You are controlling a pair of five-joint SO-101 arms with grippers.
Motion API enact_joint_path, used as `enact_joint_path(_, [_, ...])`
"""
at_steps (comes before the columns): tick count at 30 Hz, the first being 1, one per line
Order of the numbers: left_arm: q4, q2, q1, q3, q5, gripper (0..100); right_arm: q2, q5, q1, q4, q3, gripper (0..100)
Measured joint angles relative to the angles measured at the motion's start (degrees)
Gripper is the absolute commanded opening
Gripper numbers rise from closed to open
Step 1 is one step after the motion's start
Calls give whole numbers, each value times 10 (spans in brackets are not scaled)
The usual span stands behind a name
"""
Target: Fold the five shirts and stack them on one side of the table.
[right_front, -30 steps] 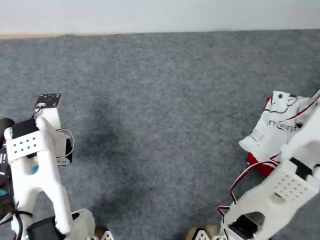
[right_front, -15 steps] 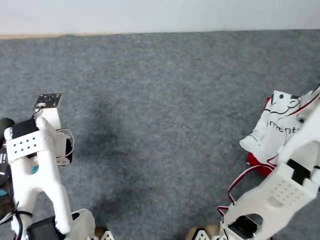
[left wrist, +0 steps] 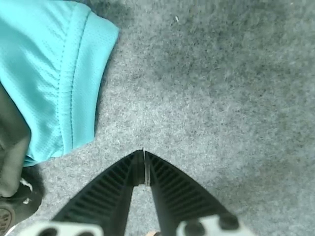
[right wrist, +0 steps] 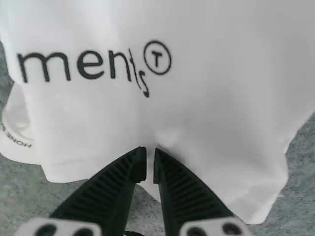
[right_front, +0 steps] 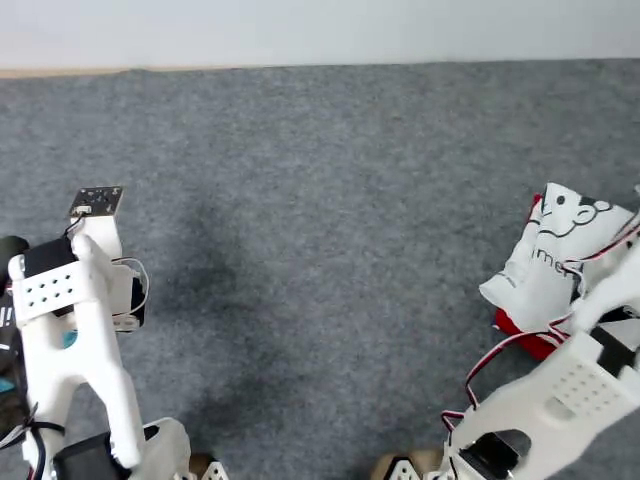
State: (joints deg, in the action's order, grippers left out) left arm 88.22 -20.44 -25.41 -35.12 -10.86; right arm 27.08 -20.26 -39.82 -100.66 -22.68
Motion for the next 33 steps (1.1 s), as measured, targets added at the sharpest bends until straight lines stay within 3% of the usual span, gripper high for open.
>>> enact_joint_path(7, [0,0,0,0,0,6,-75,0,6,1,-51,35])
enact_joint_path(11, [0,0,0,0,0,6,-90,-47,4,34,-61,35])
enact_joint_path(20, [0,0,0,0,0,6,55,-129,-69,183,-62,35])
enact_joint_path(27, [0,0,0,0,0,6,59,-140,-75,137,-148,35])
enact_joint_path(33, [0,0,0,0,0,6,35,-142,-33,121,-215,35])
